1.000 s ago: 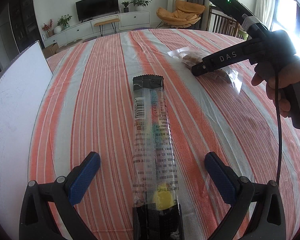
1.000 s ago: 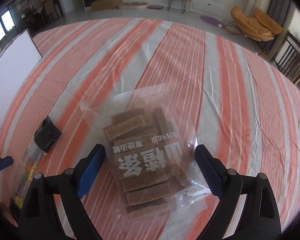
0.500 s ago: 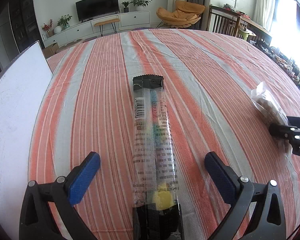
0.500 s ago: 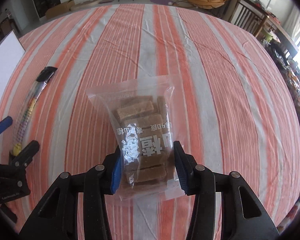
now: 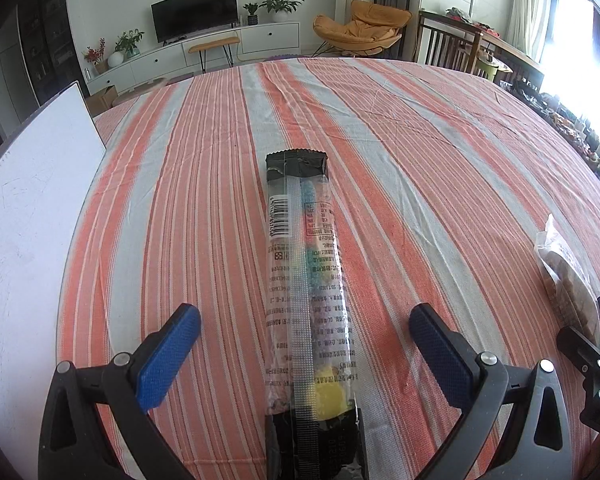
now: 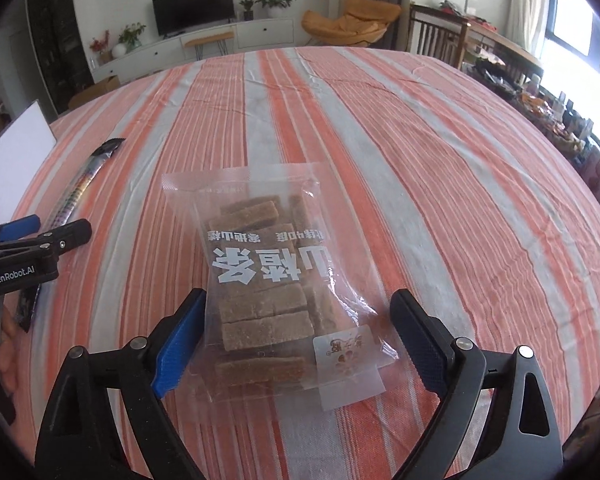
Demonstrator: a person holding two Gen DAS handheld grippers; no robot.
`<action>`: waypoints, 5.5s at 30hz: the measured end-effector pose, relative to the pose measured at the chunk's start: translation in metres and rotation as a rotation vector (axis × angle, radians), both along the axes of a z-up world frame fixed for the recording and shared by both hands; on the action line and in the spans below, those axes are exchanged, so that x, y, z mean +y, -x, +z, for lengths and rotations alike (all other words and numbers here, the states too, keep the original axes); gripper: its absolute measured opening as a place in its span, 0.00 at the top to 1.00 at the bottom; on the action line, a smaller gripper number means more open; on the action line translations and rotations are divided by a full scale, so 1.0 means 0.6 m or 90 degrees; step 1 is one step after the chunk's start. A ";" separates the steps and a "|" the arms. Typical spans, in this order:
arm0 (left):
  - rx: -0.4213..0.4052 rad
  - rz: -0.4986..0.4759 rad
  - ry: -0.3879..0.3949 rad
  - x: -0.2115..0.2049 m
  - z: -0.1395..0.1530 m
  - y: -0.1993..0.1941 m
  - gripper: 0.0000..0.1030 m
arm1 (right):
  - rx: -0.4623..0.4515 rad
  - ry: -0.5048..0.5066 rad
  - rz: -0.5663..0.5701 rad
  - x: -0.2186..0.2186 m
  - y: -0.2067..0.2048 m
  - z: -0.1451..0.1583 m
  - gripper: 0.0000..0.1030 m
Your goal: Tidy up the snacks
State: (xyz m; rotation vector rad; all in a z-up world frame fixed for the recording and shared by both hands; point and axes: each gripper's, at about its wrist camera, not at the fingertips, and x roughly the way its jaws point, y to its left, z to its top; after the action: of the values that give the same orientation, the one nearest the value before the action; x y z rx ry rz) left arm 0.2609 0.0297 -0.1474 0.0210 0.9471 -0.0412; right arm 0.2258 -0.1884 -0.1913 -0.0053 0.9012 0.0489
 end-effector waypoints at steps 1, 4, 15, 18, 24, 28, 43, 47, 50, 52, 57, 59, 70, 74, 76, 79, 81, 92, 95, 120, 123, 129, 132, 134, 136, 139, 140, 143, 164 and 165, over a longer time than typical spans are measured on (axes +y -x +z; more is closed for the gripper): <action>0.000 0.000 0.000 0.000 0.000 0.000 0.00 | 0.000 -0.001 0.000 -0.003 0.000 -0.001 0.09; 0.000 0.000 0.000 -0.001 0.000 0.000 0.00 | 0.000 -0.001 -0.001 -0.002 -0.003 0.000 0.09; 0.000 0.000 0.000 0.001 0.000 0.000 0.00 | -0.001 -0.001 0.000 -0.003 0.012 0.000 0.09; 0.000 0.000 0.000 0.001 0.000 0.000 0.00 | -0.001 -0.001 0.000 -0.003 0.012 0.000 0.09; 0.000 0.000 0.000 0.001 0.000 0.000 0.00 | -0.001 -0.001 0.000 -0.003 0.012 0.000 0.09; 0.000 0.000 0.000 0.001 0.000 0.000 0.00 | -0.001 -0.001 0.000 -0.003 0.012 0.000 0.09; -0.001 0.000 0.000 0.001 0.000 0.000 0.00 | -0.001 -0.001 0.000 -0.004 0.012 0.000 0.09; -0.001 0.000 0.000 0.001 0.000 0.000 0.00 | -0.001 -0.001 0.000 -0.003 0.013 0.000 0.09; -0.001 0.000 0.000 0.001 0.000 0.000 0.00 | -0.001 -0.001 0.000 -0.004 0.012 0.000 0.09; -0.001 0.000 0.000 0.001 0.000 0.000 0.00 | -0.001 -0.001 0.000 -0.004 0.012 0.000 0.09; -0.001 0.000 0.000 0.001 0.000 0.000 0.00 | -0.001 -0.001 0.000 -0.004 0.012 0.000 0.09; -0.001 0.000 0.000 0.001 0.000 0.000 0.00 | -0.001 -0.001 0.000 -0.004 0.013 0.000 0.09; -0.001 0.000 0.000 0.001 0.000 0.000 0.00 | -0.001 -0.001 0.000 -0.004 0.012 0.000 0.09; -0.001 0.000 0.000 0.001 0.000 0.000 0.00 | -0.001 -0.001 0.000 -0.004 0.012 0.000 0.09; -0.001 0.000 0.000 0.001 0.000 0.000 0.00 | -0.001 -0.001 0.000 -0.004 0.012 0.000 0.09; -0.001 0.000 0.000 0.001 0.000 0.000 0.00 | -0.001 -0.001 0.000 -0.004 0.013 0.000 0.09; -0.001 0.000 0.000 0.001 0.000 0.000 0.00 | -0.001 -0.001 0.000 -0.004 0.012 0.000 0.09; -0.001 0.000 0.000 0.001 0.000 0.000 0.00 | -0.001 -0.001 0.000 -0.004 0.012 0.000 0.09; -0.001 0.000 0.000 0.001 0.000 0.000 0.00 | -0.001 -0.001 0.000 -0.004 0.012 0.000 0.09; 0.064 -0.032 -0.002 0.002 0.004 -0.021 0.00 | 0.124 0.022 0.042 -0.002 -0.001 0.015 0.10; 0.113 -0.052 -0.007 -0.001 0.005 -0.029 0.00 | 0.198 0.027 0.066 -0.009 -0.011 0.015 0.10; 0.100 -0.068 -0.012 -0.007 0.031 -0.017 0.82 | 0.162 -0.009 0.097 -0.027 -0.001 0.029 0.44; 0.101 -0.058 0.020 -0.001 0.040 -0.004 0.88 | 0.158 -0.052 0.069 -0.042 0.010 0.046 0.54; 0.083 -0.057 0.064 0.005 0.059 0.016 0.88 | 0.155 -0.100 0.053 -0.053 0.023 0.050 0.54; 0.061 -0.050 0.109 0.010 0.083 0.037 0.88 | 0.144 -0.142 0.043 -0.064 0.039 0.057 0.54; 0.035 -0.045 0.171 0.021 0.118 0.072 0.88 | 0.125 -0.213 0.035 -0.081 0.063 0.074 0.54; 0.025 -0.048 0.184 0.023 0.131 0.086 0.88 | 0.119 -0.231 0.033 -0.084 0.070 0.081 0.54; -0.005 -0.062 0.206 0.025 0.169 0.120 0.88 | 0.104 -0.276 0.031 -0.091 0.087 0.100 0.54; -0.174 -0.054 0.260 0.204 0.381 0.314 0.88 | 0.039 -0.361 0.174 0.055 0.144 0.251 0.54; -0.177 -0.043 0.260 0.221 0.383 0.319 0.88 | 0.036 -0.362 0.182 0.064 0.146 0.259 0.54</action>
State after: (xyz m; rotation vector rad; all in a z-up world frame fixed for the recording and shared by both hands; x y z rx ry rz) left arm 0.0693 0.1625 0.0825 -0.3119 0.6465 -0.2859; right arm 0.1381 -0.1499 -0.0359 0.3982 0.9130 0.5715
